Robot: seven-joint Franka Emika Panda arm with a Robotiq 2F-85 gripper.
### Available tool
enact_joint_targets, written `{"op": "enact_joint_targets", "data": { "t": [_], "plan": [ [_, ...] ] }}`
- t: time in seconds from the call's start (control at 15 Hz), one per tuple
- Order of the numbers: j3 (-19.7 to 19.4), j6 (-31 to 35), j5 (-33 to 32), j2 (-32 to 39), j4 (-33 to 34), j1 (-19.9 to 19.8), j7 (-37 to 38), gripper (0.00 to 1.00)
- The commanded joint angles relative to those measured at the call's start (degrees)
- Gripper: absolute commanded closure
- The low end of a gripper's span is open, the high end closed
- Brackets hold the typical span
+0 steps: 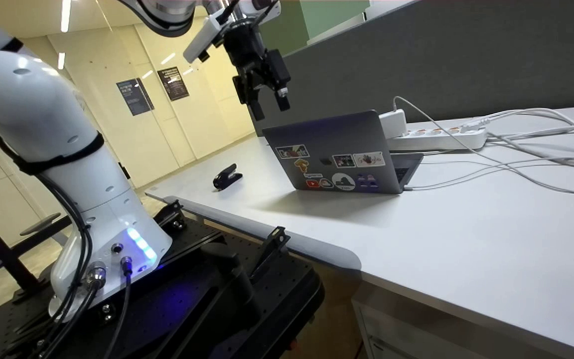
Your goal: Fold the laptop
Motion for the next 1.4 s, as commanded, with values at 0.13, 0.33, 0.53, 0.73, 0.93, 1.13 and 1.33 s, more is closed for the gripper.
{"op": "enact_joint_targets", "data": {
  "t": [0.13, 0.33, 0.53, 0.73, 0.93, 1.13, 1.33],
  "plan": [
    [-1.73, 11.97, -0.25, 7.59, -0.02, -0.42, -2.08, 0.00],
    [-1.02, 12.08, 0.23, 7.87, -0.02, -0.51, -2.03, 0.00],
    [-1.08, 13.49, 0.19, 9.52, 0.05, -0.52, -2.42, 0.00],
    [-1.02, 14.50, -0.30, 10.27, 0.18, -0.84, -2.02, 0.00],
    [-0.93, 16.62, -1.51, 12.12, 0.73, -1.85, -0.47, 0.00],
    [-1.05, 19.89, -2.46, 14.10, 1.03, -3.10, -0.12, 0.00],
    [-1.17, 22.92, -2.94, 16.29, 1.75, -4.08, 0.17, 0.00]
  ]
}}
